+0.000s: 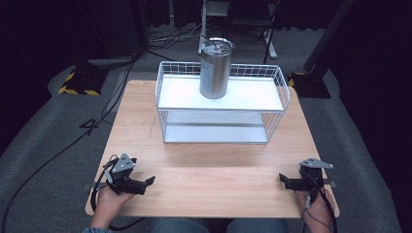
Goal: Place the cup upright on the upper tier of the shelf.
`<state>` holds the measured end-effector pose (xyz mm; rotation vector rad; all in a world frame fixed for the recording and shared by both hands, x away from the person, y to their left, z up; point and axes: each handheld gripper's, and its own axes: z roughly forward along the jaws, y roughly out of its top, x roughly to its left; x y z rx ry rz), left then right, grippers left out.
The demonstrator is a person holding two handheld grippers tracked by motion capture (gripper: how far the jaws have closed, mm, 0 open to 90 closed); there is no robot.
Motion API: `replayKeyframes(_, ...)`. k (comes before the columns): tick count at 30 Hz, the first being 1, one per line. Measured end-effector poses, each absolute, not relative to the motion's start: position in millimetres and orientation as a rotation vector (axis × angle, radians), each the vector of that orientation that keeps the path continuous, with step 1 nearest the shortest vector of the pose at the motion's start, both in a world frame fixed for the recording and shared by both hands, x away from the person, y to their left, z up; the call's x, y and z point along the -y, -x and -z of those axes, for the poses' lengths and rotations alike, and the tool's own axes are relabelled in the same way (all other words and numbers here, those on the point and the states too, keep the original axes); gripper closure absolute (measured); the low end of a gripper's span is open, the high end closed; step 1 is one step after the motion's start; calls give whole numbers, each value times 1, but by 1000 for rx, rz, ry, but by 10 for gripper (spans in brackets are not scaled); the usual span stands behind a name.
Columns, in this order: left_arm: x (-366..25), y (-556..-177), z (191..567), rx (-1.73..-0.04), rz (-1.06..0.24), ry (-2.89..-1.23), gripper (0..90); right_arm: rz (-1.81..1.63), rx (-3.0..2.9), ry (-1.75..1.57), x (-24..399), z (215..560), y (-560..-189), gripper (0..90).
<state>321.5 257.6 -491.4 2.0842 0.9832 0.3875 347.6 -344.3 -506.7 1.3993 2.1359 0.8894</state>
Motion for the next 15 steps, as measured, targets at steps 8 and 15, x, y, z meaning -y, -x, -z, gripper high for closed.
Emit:
replayKeyframes(8, -249, -326, 501, -1032, -361, -2194, 0, -889, -2136, -1398, 344, 507, -348, 3)
replayKeyframes(15, -246, -328, 507, -1041, -376, -2218, 0, -889, -2138, -1398, 344, 507, -348, 3)
